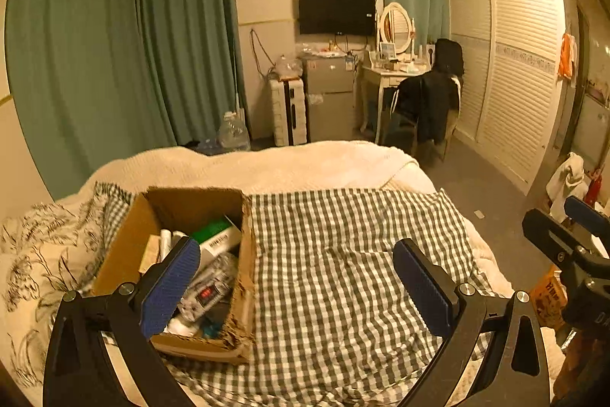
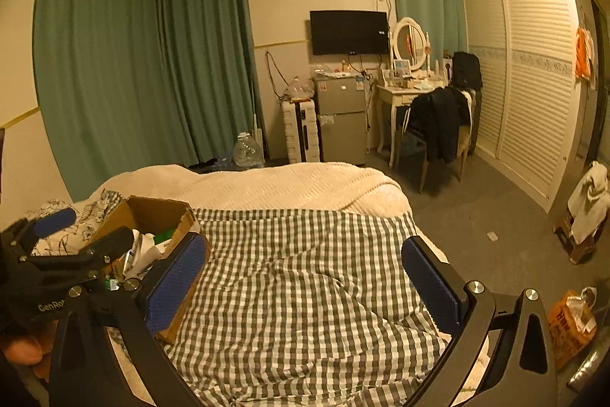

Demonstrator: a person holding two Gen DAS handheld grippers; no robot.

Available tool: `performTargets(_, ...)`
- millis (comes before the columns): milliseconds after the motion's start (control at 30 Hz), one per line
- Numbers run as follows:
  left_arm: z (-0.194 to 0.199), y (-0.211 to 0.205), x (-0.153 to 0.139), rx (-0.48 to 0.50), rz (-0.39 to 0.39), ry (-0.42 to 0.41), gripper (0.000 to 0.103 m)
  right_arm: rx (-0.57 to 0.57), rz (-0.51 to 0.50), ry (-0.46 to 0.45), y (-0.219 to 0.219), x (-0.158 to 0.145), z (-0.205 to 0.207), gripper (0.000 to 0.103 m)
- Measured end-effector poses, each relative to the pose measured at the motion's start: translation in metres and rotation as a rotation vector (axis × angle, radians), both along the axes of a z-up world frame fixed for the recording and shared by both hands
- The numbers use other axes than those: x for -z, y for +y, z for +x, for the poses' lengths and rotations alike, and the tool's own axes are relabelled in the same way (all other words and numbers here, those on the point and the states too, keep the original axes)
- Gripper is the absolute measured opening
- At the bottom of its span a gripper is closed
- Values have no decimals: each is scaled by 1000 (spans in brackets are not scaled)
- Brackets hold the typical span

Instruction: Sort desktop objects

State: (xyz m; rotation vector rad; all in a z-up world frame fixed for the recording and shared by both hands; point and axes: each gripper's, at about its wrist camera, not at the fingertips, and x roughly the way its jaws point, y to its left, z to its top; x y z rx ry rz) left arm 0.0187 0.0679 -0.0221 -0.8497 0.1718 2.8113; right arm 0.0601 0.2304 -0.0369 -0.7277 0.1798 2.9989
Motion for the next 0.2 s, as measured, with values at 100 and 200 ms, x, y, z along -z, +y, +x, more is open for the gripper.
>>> performTargets(100, 0, 3, 4, 5, 0, -7, 103, 3, -8, -6, 6, 3, 0, 103)
performTargets(200, 0, 5, 5, 9, -7, -9, 103, 3, -10, -8, 7, 3, 1, 103)
